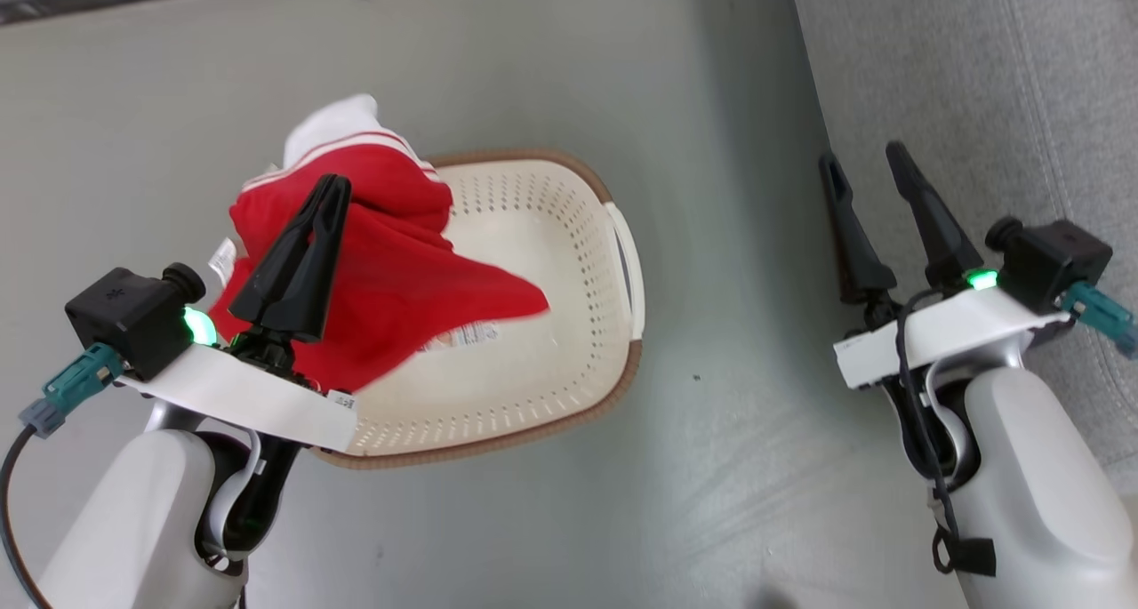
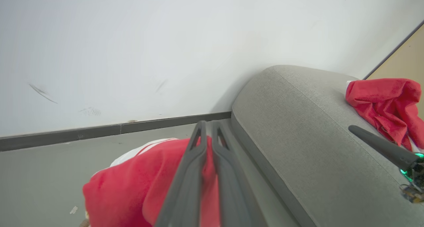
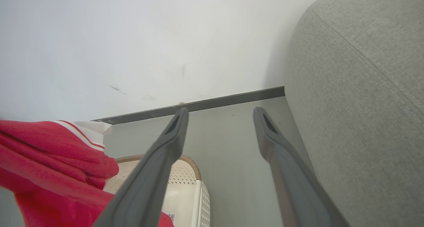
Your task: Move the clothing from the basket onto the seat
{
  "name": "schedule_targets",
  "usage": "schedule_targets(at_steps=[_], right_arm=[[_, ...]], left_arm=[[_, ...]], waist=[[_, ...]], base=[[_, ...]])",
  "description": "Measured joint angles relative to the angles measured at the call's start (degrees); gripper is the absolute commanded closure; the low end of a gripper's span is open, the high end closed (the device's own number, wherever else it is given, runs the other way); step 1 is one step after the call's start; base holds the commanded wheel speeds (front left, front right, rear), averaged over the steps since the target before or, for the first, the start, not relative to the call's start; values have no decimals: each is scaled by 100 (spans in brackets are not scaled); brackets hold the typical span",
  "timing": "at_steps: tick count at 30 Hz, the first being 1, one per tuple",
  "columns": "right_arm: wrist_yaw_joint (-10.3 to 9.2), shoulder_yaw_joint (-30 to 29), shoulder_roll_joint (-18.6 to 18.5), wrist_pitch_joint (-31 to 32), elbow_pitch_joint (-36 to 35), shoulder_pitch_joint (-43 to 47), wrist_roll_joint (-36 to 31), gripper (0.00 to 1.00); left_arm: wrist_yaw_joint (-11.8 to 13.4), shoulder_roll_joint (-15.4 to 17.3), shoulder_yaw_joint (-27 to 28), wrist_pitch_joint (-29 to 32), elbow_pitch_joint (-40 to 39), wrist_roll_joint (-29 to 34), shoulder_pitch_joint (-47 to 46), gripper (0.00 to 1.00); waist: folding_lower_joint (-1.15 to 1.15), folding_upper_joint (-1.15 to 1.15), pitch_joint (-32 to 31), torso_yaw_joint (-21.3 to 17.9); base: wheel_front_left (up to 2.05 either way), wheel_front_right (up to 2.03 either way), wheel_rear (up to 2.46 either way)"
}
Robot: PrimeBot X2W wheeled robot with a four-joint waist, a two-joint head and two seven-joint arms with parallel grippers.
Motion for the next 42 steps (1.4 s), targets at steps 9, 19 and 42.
schedule_targets(at_steps=[9,19,42], right_arm=[[0,-178,-1,0,30,414,-152,0],[0,701,-15,0,-264,681,-231,0],[0,2952,-210,0,-371,743,-430,0]], left_arm=[[-9,-83,-99,24,-16,-76,154,100],[-9,-127,-314,210,-15,-126,263,100],[-34,-281,-876,616,-178,-71,263,100]], waist=[[0,0,-643,286],[0,0,-1364,530],[0,0,-2400,744]], base=[[0,0,0],[0,0,0],[0,0,0]])
